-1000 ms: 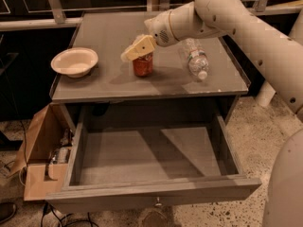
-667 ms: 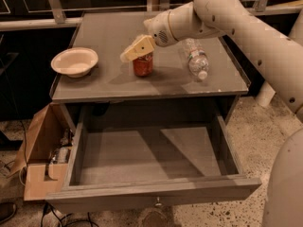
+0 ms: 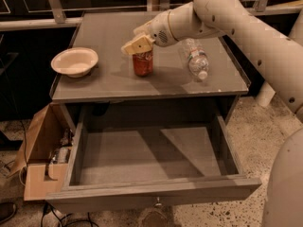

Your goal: Place coke can into top drawer

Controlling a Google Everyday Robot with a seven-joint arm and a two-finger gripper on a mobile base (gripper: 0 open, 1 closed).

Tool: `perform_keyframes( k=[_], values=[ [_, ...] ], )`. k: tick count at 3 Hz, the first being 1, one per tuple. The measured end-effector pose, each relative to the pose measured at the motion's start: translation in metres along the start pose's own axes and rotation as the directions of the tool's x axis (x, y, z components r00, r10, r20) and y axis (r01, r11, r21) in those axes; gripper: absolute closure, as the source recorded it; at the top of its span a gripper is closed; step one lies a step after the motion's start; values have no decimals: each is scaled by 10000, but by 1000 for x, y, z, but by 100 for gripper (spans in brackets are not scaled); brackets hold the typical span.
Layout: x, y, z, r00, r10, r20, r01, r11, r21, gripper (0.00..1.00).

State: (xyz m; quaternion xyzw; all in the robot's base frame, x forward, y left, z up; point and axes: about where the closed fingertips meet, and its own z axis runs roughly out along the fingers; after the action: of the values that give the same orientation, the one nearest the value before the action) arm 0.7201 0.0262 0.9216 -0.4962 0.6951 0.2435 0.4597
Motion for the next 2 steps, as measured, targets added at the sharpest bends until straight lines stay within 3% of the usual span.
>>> perform_keyframes(
  k=[2],
  values=[
    [0,0,0,10000,3,3,-3,10000,-2,89]
  ],
)
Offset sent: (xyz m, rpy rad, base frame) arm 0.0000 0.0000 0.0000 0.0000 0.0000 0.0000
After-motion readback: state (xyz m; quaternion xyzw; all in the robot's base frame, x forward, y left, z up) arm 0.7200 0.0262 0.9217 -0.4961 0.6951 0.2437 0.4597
